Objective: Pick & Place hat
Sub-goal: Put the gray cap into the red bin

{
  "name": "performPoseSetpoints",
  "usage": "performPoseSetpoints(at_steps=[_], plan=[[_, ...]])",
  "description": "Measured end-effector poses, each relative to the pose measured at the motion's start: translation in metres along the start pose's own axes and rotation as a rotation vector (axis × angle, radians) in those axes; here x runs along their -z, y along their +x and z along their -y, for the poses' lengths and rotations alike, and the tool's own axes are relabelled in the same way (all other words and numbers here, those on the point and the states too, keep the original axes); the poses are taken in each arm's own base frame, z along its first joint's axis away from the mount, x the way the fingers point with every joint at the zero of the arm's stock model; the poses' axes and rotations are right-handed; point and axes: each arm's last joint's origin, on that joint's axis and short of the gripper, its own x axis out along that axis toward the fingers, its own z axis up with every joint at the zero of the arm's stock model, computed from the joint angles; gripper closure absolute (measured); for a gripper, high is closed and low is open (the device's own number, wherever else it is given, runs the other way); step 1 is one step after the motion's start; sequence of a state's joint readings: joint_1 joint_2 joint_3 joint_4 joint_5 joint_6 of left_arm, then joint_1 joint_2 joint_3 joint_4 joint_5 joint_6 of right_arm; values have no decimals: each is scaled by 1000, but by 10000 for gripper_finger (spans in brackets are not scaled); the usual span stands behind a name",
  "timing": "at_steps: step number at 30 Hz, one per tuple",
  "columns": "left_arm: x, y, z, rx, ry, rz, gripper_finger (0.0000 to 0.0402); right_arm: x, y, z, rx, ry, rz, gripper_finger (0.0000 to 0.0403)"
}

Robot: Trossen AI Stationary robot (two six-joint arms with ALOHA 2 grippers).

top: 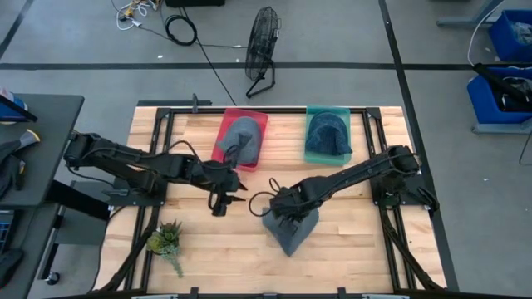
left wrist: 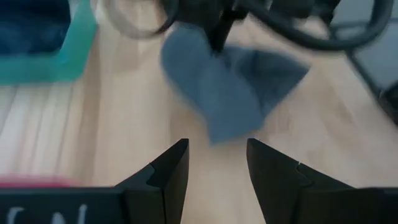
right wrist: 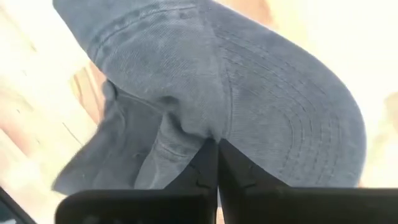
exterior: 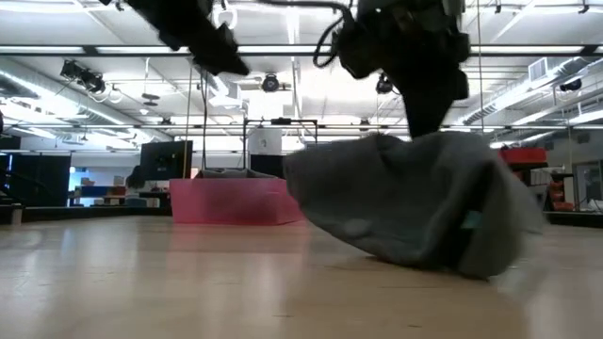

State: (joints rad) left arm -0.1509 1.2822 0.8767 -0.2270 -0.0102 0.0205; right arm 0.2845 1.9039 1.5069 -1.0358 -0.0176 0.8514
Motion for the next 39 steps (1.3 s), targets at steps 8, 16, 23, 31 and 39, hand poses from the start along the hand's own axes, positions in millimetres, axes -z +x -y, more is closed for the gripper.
performPoseSetpoints(at_steps=[8, 16, 23, 31, 39], plan=[[-7, 28, 7, 5, 79, 103, 236, -25, -10, 10, -65, -58, 139, 402], [14, 71, 5, -86, 58, -8, 237, -42, -11, 21, -45, -94, 205, 403], [19, 87, 0, -284, 58, -3, 237, -42, -11, 22, -41, -115, 210, 403], [20, 87, 0, -271, 61, -10, 237, -44, -12, 20, -50, -151, 233, 403], [4, 72, 10, -233, 59, 74, 237, -44, -12, 20, -45, -154, 227, 403]])
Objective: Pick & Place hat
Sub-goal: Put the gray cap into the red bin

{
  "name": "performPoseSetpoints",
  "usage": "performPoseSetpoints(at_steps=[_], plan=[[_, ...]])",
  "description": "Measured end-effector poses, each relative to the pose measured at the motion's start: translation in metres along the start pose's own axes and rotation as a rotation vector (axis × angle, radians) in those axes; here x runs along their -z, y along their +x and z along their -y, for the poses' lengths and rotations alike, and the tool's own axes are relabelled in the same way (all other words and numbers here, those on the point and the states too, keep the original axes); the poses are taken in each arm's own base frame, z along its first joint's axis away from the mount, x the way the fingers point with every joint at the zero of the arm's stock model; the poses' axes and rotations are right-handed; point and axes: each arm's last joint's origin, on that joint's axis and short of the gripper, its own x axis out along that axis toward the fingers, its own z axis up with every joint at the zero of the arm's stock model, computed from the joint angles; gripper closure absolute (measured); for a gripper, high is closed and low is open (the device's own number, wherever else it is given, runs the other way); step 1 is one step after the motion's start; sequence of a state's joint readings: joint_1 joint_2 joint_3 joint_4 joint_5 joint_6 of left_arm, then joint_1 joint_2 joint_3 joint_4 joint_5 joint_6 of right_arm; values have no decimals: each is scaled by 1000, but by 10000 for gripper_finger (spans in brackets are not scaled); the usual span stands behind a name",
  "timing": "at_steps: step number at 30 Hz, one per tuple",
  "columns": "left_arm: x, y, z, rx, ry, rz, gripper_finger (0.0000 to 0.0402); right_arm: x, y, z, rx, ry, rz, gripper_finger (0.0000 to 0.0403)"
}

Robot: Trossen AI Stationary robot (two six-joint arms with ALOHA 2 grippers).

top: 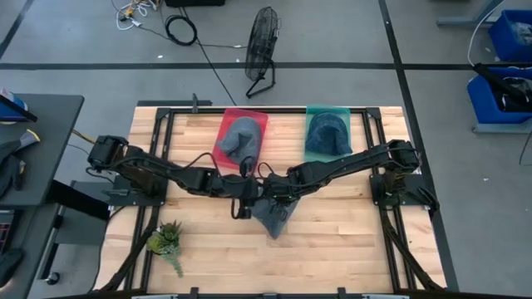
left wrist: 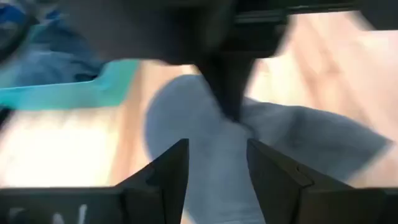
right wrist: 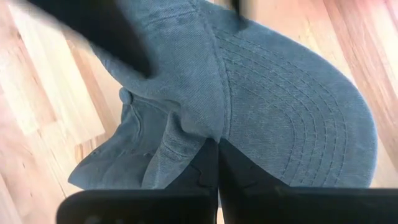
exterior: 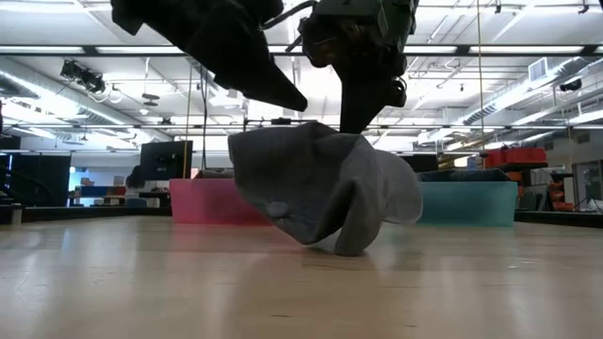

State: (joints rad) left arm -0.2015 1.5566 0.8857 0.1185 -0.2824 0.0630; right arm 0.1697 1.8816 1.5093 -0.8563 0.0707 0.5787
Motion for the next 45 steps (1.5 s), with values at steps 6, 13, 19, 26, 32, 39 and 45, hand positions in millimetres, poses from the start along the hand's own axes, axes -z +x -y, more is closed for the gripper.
performPoseSetpoints(at_steps=[6, 13, 19, 26, 32, 39, 45], plan=[[7, 7, 13, 62, -57, -29, 237, -2, 0, 2, 0, -5, 3, 403], [12, 14, 13, 9, -74, -58, 237, -4, 1, 1, -21, -4, 23, 403], [15, 14, 11, 7, -71, -80, 239, -7, 1, -1, -36, -29, 49, 403], [17, 14, 10, 5, -44, -103, 319, -9, 1, -1, -21, -67, 85, 403], [17, 14, 10, 5, -13, -110, 391, -10, 1, 0, 2, -76, 102, 403], [17, 11, 7, 1, 35, -116, 397, -8, 1, 2, 39, -93, 84, 382], [12, -2, -9, -32, 9, -123, 398, -9, -3, 8, 59, -141, 61, 324]])
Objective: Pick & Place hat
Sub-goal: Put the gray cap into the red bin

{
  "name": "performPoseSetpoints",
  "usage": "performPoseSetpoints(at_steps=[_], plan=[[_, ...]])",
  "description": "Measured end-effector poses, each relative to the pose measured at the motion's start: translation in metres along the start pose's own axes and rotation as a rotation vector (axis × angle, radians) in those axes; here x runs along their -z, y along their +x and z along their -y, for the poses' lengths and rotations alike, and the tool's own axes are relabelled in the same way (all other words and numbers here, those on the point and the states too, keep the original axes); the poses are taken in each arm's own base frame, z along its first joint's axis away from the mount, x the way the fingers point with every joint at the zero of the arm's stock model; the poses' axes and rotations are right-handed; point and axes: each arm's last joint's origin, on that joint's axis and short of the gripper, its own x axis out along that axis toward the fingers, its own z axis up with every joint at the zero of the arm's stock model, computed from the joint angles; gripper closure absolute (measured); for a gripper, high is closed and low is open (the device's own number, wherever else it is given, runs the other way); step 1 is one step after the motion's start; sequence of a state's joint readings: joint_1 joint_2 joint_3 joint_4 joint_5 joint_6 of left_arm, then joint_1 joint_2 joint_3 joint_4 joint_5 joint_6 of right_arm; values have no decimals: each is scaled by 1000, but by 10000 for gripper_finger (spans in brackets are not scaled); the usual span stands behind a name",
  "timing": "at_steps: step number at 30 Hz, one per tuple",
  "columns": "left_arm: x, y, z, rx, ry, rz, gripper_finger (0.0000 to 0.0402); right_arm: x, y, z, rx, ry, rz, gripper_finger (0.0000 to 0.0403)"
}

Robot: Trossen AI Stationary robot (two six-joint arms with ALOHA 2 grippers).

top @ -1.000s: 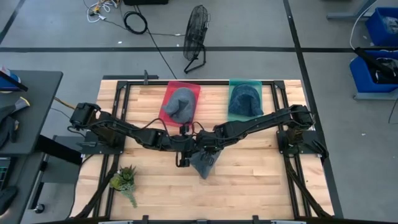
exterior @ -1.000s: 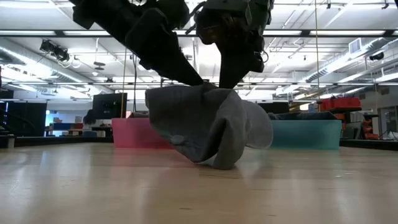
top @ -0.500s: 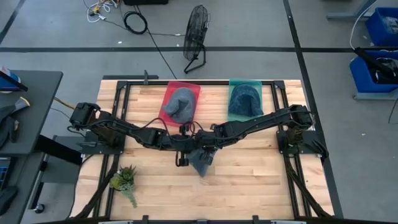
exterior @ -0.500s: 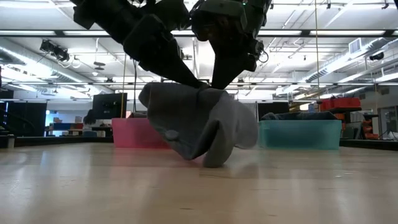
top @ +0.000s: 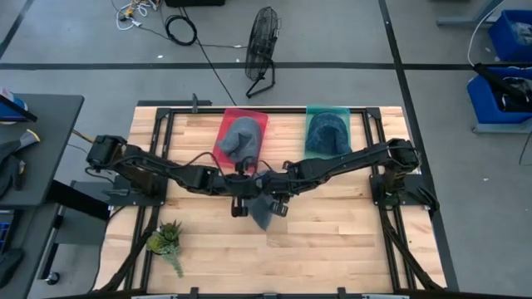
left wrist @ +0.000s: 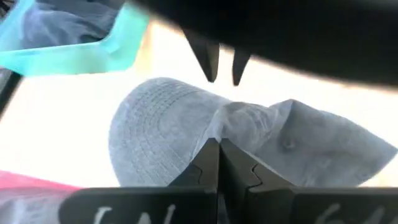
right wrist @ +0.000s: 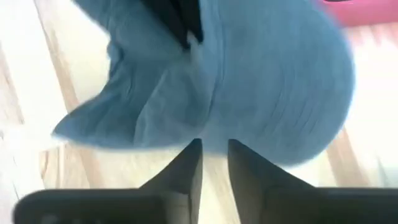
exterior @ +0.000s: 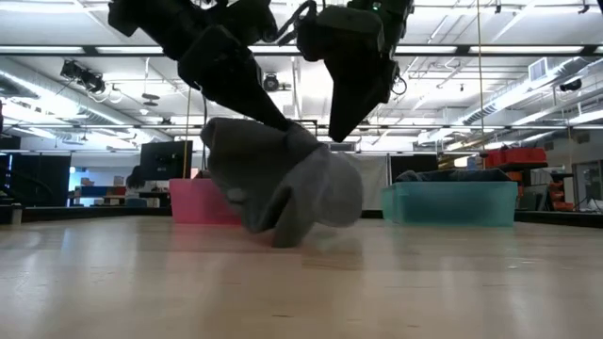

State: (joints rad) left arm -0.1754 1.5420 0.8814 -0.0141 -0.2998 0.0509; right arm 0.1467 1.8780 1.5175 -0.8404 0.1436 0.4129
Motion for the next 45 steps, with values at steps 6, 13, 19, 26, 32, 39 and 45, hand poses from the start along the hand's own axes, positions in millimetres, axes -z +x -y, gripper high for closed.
performPoseSetpoints(at_steps=[6, 13, 19, 26, 32, 39, 45], plan=[[-8, -25, -23, -67, 6, -1, 398, -3, -30, 12, 90, 11, -143, 272], [-34, -75, -71, -428, 18, 24, 399, -4, -69, 19, 293, -33, -188, 252], [-22, -79, -130, -450, -116, -34, 399, -2, -82, 24, 362, -129, -241, 267], [24, -49, -185, -389, -387, -160, 399, 4, -109, 34, 456, -158, -169, 292], [50, -19, -194, -278, -431, -256, 393, 13, -155, 49, 542, -122, 5, 308], [66, 0, -198, -270, -407, -343, 339, 25, -197, 65, 578, 6, 195, 320], [60, -6, -200, -309, -340, -329, 275, 29, -203, 67, 571, 34, 202, 323]])
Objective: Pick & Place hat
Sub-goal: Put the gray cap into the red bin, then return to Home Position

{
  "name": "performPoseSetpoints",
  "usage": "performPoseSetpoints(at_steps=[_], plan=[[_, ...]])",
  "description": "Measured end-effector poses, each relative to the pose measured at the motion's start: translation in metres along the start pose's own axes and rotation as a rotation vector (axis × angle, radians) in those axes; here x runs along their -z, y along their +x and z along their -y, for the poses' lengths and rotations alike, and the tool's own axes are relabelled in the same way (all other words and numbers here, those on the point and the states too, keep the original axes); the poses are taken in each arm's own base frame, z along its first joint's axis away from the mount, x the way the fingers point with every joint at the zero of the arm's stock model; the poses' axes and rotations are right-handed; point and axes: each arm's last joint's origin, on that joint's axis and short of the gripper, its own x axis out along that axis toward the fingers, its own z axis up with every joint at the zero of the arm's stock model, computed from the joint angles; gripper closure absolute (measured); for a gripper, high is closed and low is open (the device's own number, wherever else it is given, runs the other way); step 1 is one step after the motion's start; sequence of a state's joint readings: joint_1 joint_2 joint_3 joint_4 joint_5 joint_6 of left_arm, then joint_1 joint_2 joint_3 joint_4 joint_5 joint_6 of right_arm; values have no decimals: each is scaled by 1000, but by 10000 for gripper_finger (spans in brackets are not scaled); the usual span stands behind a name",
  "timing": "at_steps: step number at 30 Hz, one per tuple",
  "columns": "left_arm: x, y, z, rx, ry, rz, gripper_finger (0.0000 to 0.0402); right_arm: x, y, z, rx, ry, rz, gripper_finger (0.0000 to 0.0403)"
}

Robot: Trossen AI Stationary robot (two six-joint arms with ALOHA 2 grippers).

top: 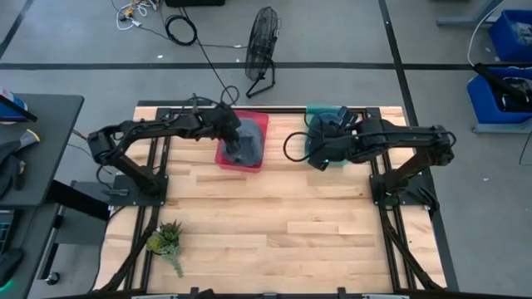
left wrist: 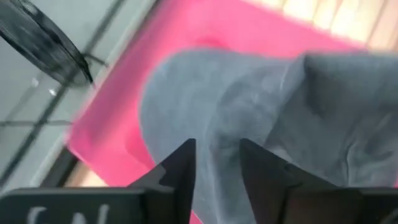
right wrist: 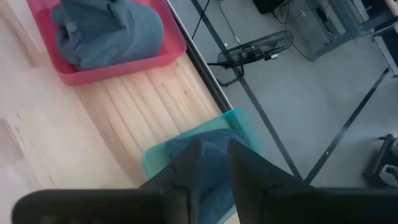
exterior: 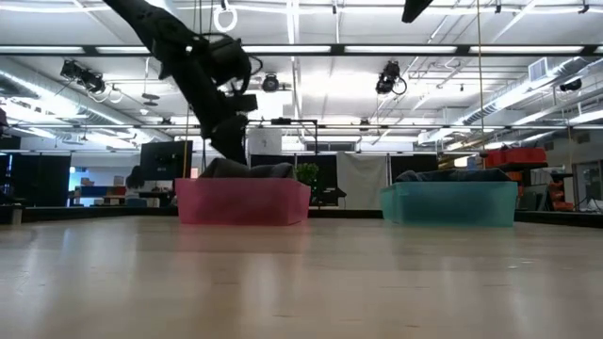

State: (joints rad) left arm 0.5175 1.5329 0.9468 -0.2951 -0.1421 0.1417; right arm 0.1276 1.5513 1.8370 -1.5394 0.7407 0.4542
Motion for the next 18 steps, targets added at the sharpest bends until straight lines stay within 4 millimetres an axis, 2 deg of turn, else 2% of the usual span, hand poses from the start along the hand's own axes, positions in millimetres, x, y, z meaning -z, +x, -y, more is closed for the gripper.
performPoseSetpoints(at_steps=[5, 10, 14, 18], plan=[[-15, -37, -5, -17, 1, 106, 242, 3, -1, 2, -17, 15, -27, 323], [-14, -99, -13, -62, -9, 203, 237, 12, -17, 20, -74, 64, -3, 323], [5, -162, -21, -79, -40, 304, 241, 33, -40, 49, -86, 147, 83, 323], [46, -221, -23, -79, -104, 462, 247, 74, -47, 69, -58, 275, 170, 323]])
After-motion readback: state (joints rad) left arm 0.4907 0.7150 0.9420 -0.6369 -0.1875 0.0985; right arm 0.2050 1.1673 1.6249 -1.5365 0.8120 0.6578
